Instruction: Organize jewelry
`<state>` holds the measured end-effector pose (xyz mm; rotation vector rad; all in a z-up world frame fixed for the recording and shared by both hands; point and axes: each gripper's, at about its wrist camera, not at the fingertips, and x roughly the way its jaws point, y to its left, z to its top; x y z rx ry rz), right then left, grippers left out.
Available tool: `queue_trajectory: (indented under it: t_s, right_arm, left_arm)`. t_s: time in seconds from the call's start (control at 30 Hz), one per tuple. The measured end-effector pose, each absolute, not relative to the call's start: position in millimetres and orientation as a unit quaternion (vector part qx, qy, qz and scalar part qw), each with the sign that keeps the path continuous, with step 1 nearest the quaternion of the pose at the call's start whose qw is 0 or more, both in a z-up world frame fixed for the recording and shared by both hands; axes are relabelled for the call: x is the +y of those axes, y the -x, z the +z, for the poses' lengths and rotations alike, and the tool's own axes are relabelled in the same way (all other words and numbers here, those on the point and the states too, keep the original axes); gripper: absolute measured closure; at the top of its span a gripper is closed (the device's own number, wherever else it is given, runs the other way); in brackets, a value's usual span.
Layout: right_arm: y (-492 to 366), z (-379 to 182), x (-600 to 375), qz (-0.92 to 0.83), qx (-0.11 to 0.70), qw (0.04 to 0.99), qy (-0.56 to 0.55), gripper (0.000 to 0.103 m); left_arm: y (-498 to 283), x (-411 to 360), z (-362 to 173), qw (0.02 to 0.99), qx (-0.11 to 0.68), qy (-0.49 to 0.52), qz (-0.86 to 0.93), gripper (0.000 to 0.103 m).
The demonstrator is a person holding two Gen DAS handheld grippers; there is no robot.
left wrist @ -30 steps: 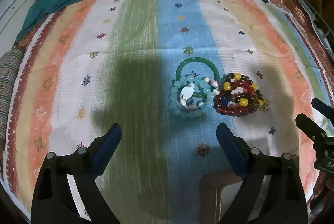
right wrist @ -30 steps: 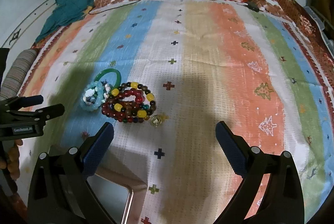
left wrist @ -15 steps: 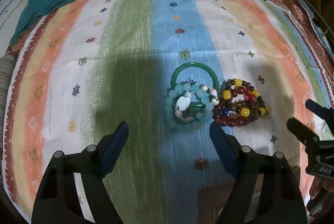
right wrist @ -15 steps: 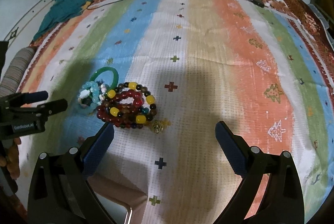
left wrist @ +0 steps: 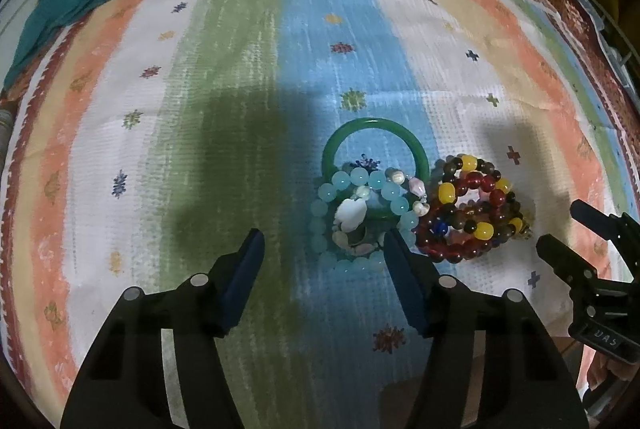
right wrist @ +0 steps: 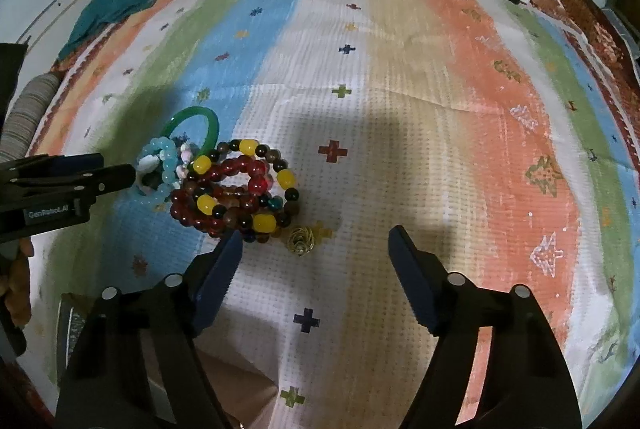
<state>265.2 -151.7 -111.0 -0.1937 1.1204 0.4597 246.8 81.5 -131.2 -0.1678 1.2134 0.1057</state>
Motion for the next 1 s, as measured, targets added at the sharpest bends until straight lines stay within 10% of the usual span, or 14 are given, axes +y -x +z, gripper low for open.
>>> queue_trajectory:
  t_s: [0.63,1.0]
  right_arm:
    - [-274.2,-135.5,-141.1,0.210,0.554,0.798,0.107,0.054]
    - [-275.1,-136.9,-143.6,0.214,0.555,0.796,0.110,0.086]
  left_arm:
    - [-267.6,74.4,-152.3,0.805,0.588,0.067,0.035,0.064]
    - [-270.4,73.2,-152.8,0.805,0.588,0.064,0.038,0.090]
